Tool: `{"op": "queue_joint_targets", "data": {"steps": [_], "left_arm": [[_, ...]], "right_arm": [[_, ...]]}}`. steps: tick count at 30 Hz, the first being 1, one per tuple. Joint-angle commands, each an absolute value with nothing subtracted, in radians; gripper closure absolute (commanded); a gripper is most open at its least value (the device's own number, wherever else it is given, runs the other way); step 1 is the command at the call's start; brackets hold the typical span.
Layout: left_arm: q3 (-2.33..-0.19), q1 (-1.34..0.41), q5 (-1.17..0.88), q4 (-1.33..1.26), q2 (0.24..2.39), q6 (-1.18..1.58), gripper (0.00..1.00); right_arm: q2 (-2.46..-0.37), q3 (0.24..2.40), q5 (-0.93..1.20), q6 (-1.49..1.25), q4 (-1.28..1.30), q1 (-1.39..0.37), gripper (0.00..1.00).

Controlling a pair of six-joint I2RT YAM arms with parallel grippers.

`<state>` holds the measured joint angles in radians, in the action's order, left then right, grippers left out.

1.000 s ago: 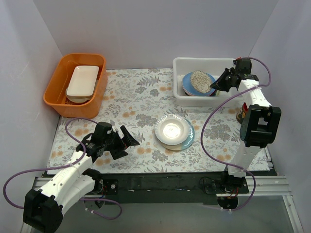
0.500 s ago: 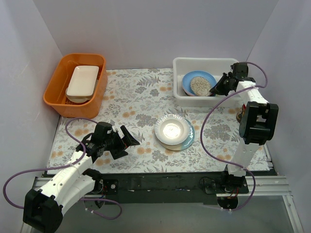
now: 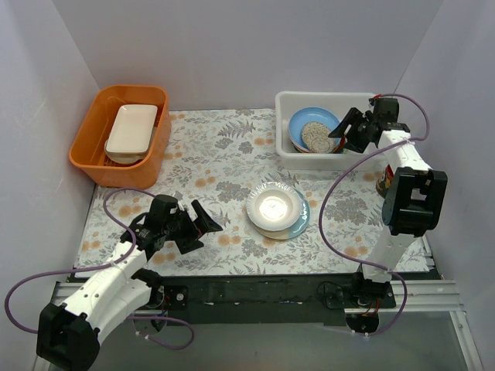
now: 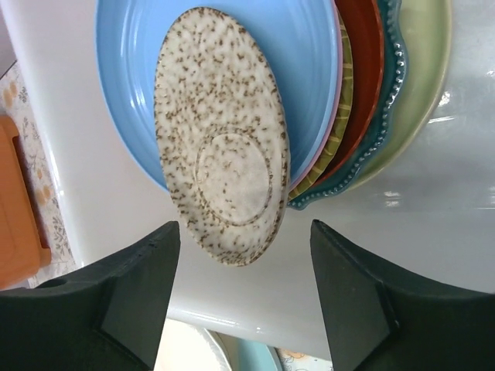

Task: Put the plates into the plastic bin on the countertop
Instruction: Place the plate in the plastic bin, then pick up the plate at the center of the board.

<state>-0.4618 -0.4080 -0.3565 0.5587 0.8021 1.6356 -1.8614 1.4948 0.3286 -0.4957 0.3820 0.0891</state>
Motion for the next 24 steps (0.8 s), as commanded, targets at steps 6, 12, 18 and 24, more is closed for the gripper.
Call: {"op": "queue_joint_targets", "data": {"steps": [6,12,18,24], "left_arm": [[-0.443,-0.411,-0.373,0.554,0.782,1.635,0.02],[-0.445,-0.414,-0.371,0.554,0.782,1.634,0.02],[-0.451,-0.414,-0.364,0.554,0.787,1.632,0.02],[-0.453,-0.414,-0.361,0.552,0.788,1.631,0.02]], "right_arm": [[-1.769,1.491,0.356,-0.471,0.353,0.087,0.24],[-1.741,1.482,0.396,-0.479,0.368,0.086,0.23],[-1.703,1.511,0.442,-0.472,0.408,0.066,0.24],[-1.666,1.529,0.495,-0.46,0.468,0.025,0.24]]}}
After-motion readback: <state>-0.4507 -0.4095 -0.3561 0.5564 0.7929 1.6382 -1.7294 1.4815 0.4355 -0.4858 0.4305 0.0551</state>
